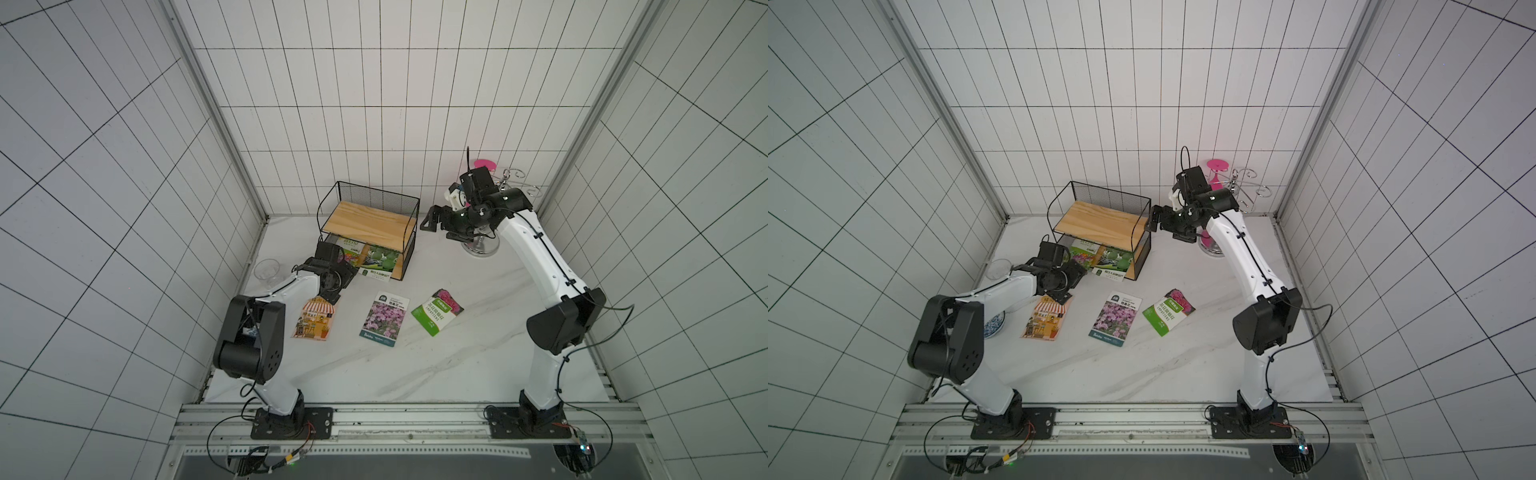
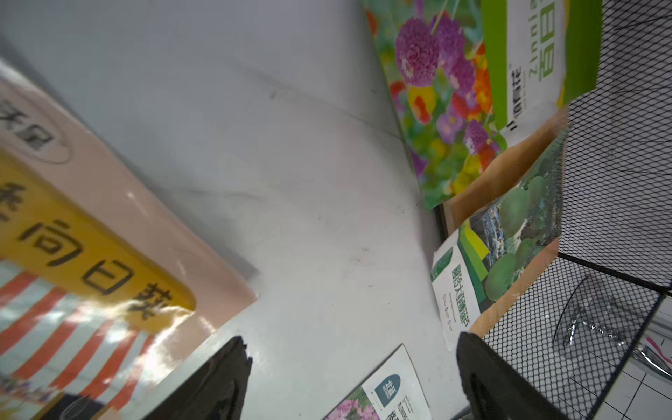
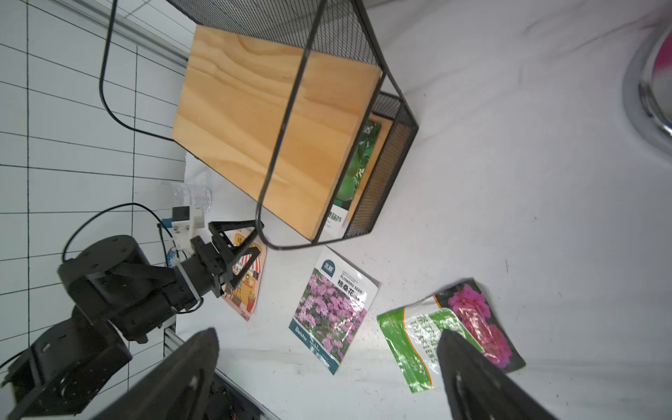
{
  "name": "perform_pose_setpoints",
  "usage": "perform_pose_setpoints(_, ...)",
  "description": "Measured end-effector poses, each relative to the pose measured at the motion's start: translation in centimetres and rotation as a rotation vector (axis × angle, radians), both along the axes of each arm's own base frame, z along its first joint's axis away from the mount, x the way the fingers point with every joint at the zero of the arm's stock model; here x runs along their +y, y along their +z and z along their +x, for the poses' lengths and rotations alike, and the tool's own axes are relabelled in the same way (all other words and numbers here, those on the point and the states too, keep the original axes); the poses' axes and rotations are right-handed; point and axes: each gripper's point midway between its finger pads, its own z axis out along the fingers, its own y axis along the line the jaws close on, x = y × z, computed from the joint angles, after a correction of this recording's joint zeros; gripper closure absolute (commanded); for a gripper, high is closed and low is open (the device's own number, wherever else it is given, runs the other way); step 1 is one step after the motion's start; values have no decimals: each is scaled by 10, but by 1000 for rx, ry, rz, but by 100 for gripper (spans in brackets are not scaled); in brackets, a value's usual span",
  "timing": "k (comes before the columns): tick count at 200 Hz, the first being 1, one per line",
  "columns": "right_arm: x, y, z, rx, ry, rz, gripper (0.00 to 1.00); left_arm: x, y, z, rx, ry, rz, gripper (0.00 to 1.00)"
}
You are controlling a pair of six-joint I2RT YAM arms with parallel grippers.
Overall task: Take the seed bag off the shelf
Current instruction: Pick up the seed packet from the shelf.
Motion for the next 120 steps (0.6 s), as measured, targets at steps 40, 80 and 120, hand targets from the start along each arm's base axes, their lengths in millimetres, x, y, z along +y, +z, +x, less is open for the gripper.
perform_pose_setpoints(40, 15, -11, 29, -6, -6, 2, 2, -19, 0, 42, -90, -23, -35, 9)
perform_pose_setpoints(80, 17, -19, 35, 4, -8, -4, 2, -26, -14, 58, -123, -24, -51, 9)
perform_pose_setpoints(120, 19, -17, 38, -4, -9, 11, 2, -40, -13, 75, -182, -29, -83, 15)
